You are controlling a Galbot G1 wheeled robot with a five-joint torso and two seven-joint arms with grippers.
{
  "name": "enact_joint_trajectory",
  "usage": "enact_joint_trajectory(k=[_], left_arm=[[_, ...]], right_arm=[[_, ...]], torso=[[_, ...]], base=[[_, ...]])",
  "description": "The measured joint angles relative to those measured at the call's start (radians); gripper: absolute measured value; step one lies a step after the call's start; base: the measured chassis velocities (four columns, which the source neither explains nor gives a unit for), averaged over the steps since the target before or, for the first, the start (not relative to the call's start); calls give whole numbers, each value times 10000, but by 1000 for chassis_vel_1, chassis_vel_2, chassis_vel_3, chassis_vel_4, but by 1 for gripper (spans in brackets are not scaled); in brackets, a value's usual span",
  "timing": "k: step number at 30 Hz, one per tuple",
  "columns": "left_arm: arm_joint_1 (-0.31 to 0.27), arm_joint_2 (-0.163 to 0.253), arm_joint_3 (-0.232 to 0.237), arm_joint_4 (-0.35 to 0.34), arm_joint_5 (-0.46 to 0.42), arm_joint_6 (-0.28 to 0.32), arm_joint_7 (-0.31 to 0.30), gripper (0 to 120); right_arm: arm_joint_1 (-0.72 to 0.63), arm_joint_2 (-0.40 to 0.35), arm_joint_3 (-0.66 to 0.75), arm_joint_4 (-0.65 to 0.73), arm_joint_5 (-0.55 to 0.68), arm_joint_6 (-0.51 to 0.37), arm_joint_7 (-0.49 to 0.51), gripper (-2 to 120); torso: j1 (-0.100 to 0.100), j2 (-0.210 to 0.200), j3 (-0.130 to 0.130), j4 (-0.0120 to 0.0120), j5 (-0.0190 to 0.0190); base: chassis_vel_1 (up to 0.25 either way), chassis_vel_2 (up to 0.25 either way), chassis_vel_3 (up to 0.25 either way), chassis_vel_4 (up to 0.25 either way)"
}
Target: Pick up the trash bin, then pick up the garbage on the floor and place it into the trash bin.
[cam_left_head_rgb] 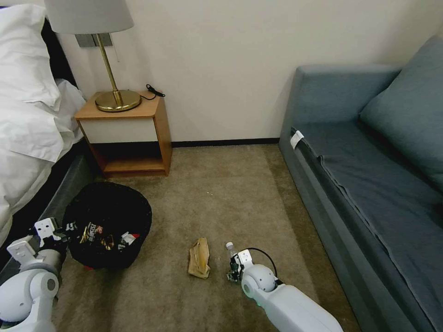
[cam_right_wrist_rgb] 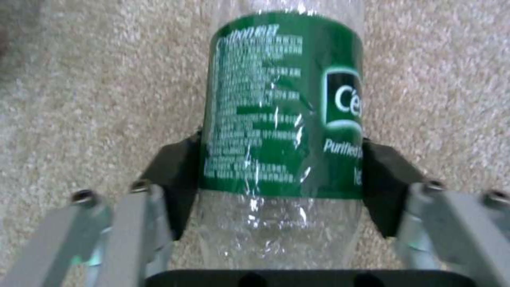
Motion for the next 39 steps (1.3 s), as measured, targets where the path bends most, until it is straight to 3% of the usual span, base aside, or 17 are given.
enact_joint_trajectory(k=[2, 13, 21, 31, 34, 39], left_arm=[[18, -3, -22, -35, -5, -2, 4, 4], [73, 12, -41, -45, -20, -19, 28, 4], [74, 62, -52, -1, -49, -32, 35, 4], [41, 29, 7, 46, -50, -35, 43, 4], [28, 12, 12, 42, -45, -32, 25, 4], [53, -22, 64, -62, -92, 84, -104, 4]], right_arm=[[-46, -8, 75, 5, -5, -36, -78, 51], [-202, -29, 286, 73, -113, -44, -331, 22], [-122, -52, 445, 308, -153, 53, -378, 21], [1157, -471, 651, 1548, 807, 80, -74, 21], [1710, -812, 645, 1932, 1279, 80, -5, 21], [2773, -2139, 170, 3226, 2329, 291, -237, 21]], torso=[[0, 0, 0, 0, 0], [0, 0, 0, 0, 0], [0, 0, 1, -1, 0], [0, -1, 2, 1, -1], [0, -2, 2, 1, 1], [0, -2, 2, -3, 0]], base=[[0, 0, 0, 0], [0, 0, 0, 0], [0, 0, 0, 0], [0, 0, 0, 0], [0, 0, 0, 0], [0, 0, 0, 0]])
